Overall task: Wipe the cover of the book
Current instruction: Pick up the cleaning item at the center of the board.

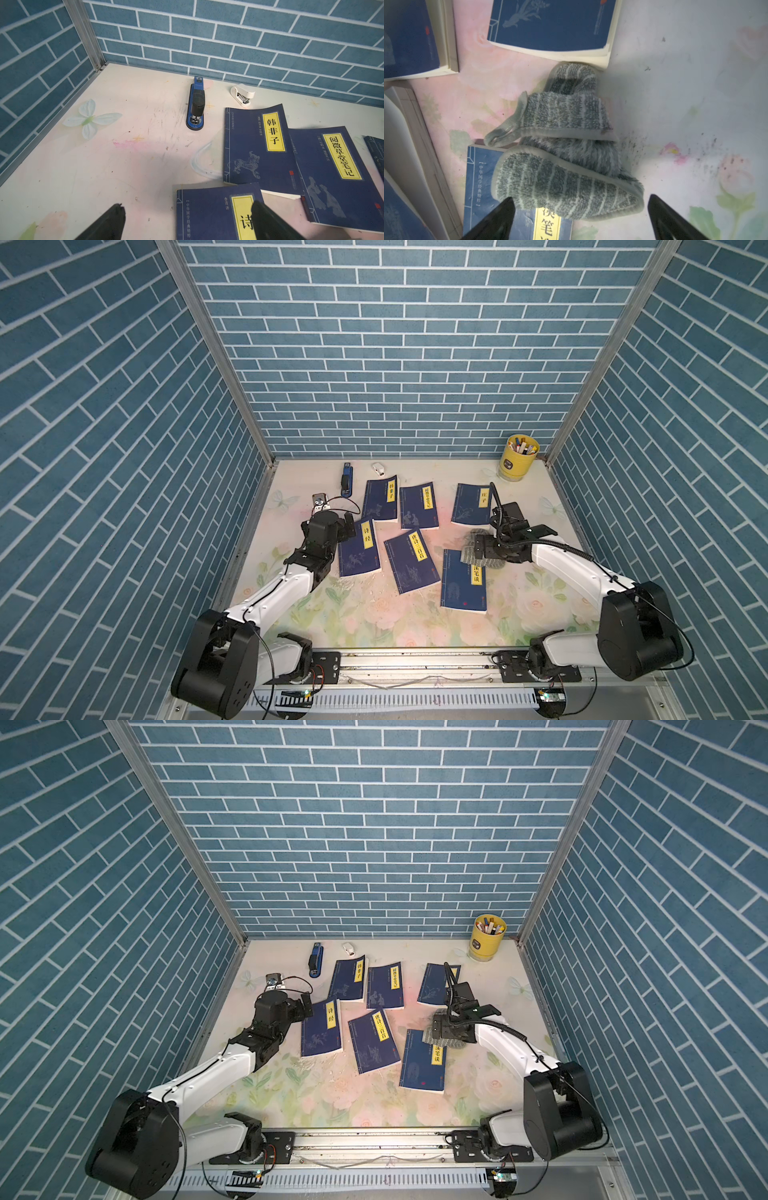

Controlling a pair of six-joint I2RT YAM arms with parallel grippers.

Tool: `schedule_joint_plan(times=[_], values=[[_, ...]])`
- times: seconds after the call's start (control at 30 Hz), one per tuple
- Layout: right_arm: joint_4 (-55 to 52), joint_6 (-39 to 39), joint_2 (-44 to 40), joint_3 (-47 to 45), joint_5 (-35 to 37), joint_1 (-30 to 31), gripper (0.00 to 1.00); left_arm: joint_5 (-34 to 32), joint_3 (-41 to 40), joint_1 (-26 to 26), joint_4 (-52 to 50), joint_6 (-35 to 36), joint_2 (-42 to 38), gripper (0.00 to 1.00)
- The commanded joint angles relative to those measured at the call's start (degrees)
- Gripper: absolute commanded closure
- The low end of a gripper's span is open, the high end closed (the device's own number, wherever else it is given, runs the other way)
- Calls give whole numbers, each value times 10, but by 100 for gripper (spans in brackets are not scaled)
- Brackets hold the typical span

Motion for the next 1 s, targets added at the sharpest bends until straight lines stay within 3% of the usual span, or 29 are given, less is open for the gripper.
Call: schedule_joint_plan(times=[0.0,0.37,0.53,0.83,0.97], values=[[20,35,21,-6,-14,5,1,5,0,-7,-14,-8,-5,0],[59,42,101,12,10,6,1,8,-3,-15,-8,-20,14,0],[50,42,135,30,25,5,7,9,-4,-16,-8,-21,15,0],[41,40,160,53,55,6,50,11,-3,-16,-3,-19,29,0],[34,28,152,64,64,6,75,12,-1,-16,-3,-20,35,0]])
